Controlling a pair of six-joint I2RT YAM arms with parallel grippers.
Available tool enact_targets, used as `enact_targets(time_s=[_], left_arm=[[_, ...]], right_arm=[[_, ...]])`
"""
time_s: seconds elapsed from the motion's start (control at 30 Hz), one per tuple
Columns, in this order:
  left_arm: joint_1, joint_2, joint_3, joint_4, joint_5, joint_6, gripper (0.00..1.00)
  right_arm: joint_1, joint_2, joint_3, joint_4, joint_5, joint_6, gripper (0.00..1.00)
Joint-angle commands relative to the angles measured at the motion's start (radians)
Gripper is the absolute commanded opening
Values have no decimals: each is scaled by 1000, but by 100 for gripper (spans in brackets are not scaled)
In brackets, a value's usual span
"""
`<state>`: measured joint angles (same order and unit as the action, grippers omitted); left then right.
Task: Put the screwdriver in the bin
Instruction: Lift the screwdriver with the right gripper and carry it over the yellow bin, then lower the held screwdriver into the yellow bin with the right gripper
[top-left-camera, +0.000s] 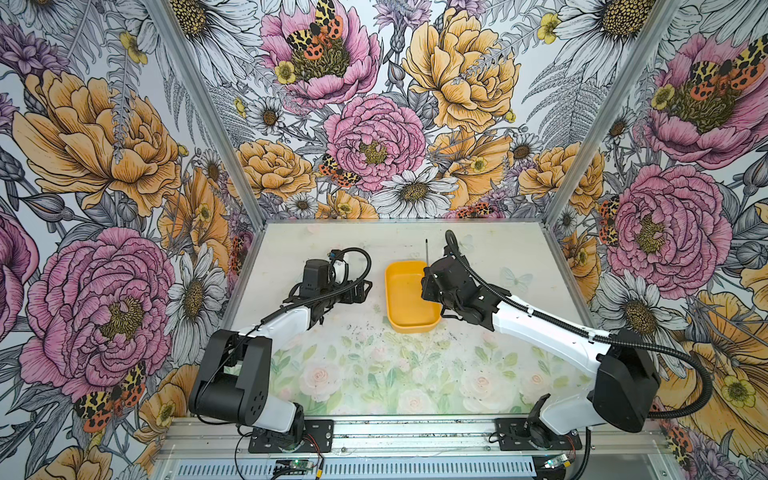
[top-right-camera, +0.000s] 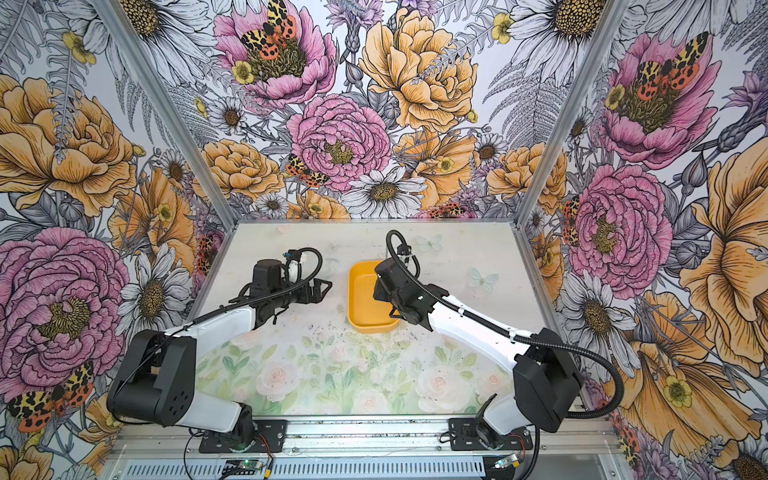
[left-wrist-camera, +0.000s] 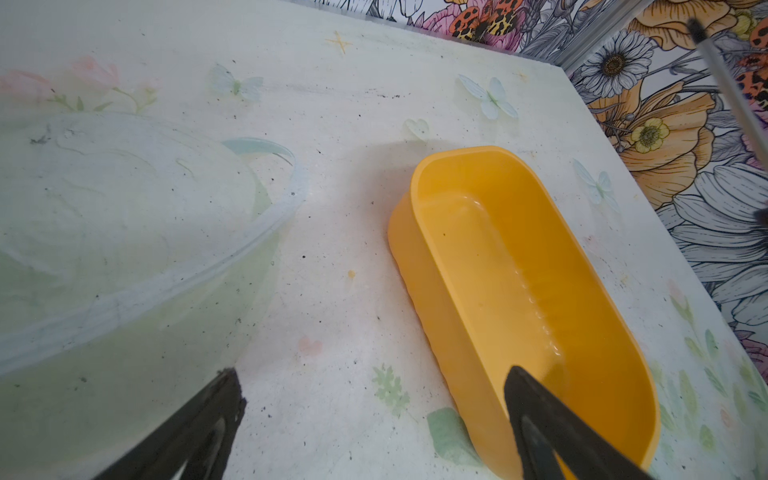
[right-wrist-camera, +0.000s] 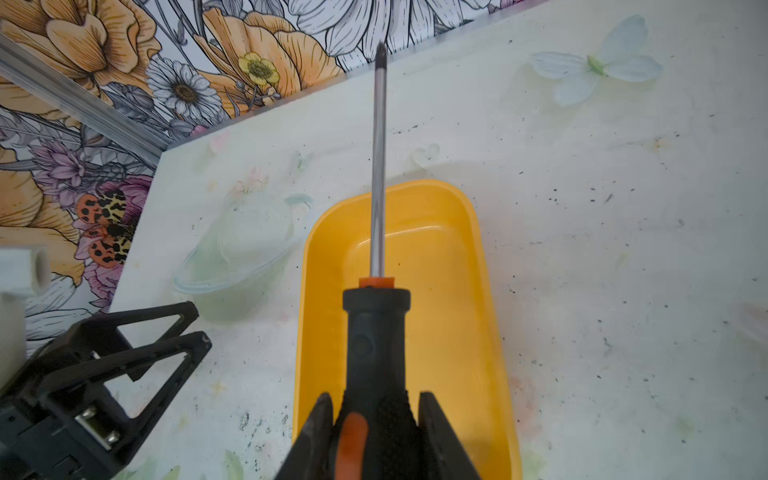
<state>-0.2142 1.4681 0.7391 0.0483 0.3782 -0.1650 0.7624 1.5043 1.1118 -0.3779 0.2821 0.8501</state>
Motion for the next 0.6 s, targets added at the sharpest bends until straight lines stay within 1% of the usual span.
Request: enact_targets(time_s=[0.0, 0.1, 0.13, 0.17, 0.57], left_arm=[[-14, -12, 22, -1, -15, 15, 99], [-20, -2, 23, 1, -20, 15, 99], [-21, 1, 23, 3, -22, 13, 99], [-24, 4, 23, 4, -22, 13, 99], [-37, 15, 29, 4, -31, 10, 99]], right_arm=[[22, 39, 37, -53, 47, 46, 0], [25, 81, 44, -58, 24, 52, 0], [55, 94, 49, -59, 21, 52, 0], [61, 109, 55, -61, 18, 51, 0], [63, 224, 156, -161, 13, 47, 0]])
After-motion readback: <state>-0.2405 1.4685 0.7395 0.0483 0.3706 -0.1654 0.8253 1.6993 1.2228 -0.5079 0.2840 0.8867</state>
